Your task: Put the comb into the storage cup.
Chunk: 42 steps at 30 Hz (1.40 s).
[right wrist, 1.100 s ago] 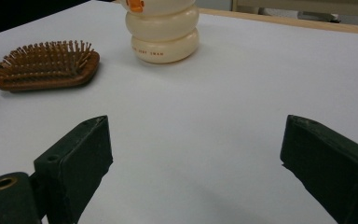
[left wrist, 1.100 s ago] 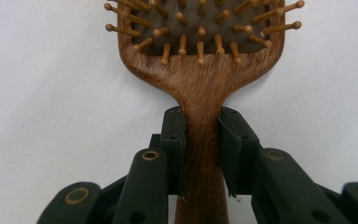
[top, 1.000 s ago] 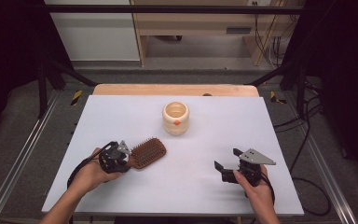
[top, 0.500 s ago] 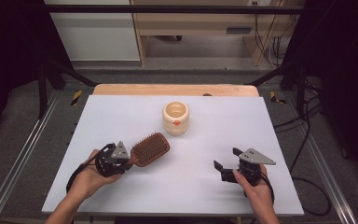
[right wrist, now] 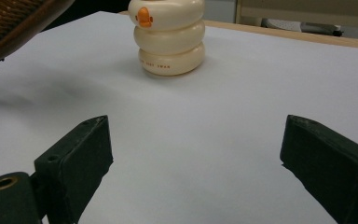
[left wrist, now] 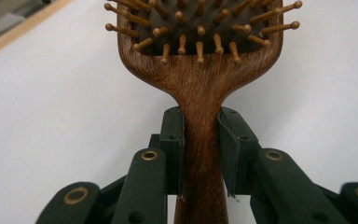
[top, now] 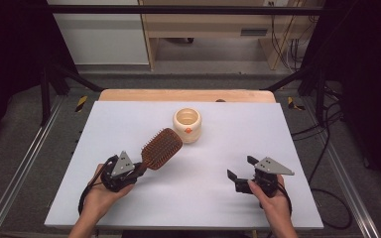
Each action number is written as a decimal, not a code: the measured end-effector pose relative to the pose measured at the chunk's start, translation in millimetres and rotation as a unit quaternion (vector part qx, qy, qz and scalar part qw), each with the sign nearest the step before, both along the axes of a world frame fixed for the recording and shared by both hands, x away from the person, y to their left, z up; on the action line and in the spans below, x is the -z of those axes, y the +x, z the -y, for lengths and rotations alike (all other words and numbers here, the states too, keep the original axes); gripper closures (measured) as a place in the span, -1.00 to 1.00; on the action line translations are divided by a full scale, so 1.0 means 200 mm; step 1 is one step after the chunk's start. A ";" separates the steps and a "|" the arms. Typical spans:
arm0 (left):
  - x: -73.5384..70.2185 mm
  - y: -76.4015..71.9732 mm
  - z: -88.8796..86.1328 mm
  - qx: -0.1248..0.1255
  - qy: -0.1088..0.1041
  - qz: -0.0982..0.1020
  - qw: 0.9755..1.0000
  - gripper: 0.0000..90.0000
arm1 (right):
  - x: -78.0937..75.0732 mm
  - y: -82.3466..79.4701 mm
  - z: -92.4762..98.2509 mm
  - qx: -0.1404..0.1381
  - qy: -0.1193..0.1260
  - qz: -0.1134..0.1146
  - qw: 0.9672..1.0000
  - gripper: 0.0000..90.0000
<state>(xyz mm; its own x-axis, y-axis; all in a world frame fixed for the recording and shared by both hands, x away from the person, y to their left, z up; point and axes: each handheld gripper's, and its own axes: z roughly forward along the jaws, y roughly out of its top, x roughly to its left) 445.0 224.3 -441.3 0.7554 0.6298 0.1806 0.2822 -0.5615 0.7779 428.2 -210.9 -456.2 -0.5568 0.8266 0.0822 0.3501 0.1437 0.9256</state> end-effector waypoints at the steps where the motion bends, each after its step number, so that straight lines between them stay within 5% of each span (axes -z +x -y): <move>1: 0.00 0.00 0.00 -0.001 -0.003 0.004 1.000 0.61 | 0.00 0.00 0.00 0.001 0.002 0.000 1.000 -0.80; 5: 0.00 -0.01 -0.03 -0.003 -0.028 0.017 0.999 0.61 | 0.00 0.00 0.00 0.002 0.004 0.000 1.000 -0.79; 18: 0.03 -0.04 -0.08 -0.018 -0.055 0.038 0.998 0.61 | -0.01 -0.01 -0.01 0.001 0.016 0.002 1.000 -0.80; 42: 0.01 -0.08 -0.03 -0.024 -0.080 0.064 0.994 0.61 | -0.02 -0.01 -0.02 -0.004 0.031 0.006 1.000 -0.82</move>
